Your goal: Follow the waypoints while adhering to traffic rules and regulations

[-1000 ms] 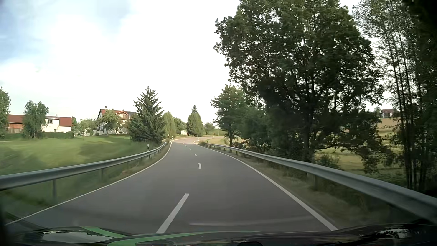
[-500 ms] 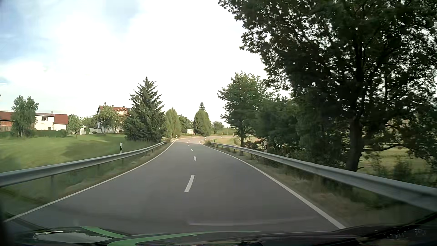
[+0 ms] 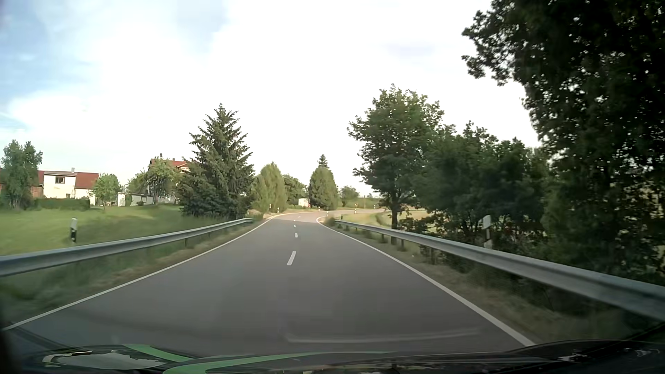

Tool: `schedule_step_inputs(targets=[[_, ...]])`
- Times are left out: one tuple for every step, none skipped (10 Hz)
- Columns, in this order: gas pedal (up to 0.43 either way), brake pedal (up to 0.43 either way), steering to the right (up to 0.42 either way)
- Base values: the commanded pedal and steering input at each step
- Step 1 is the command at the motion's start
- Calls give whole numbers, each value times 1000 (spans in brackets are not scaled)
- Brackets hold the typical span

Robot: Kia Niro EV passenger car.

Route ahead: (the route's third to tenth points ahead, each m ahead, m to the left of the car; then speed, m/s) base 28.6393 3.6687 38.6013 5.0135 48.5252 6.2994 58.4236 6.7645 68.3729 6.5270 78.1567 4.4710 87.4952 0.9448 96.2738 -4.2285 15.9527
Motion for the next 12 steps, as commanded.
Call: schedule_step_inputs(targets=[[177, 0, -27], [177, 0, -27], [177, 0, -27], [189, 0, -28], [189, 0, -28], [189, 0, -29], [189, 0, -29], [189, 0, -29], [189, 0, -29], [189, 0, -28], [177, 0, -25], [157, 0, -22]])
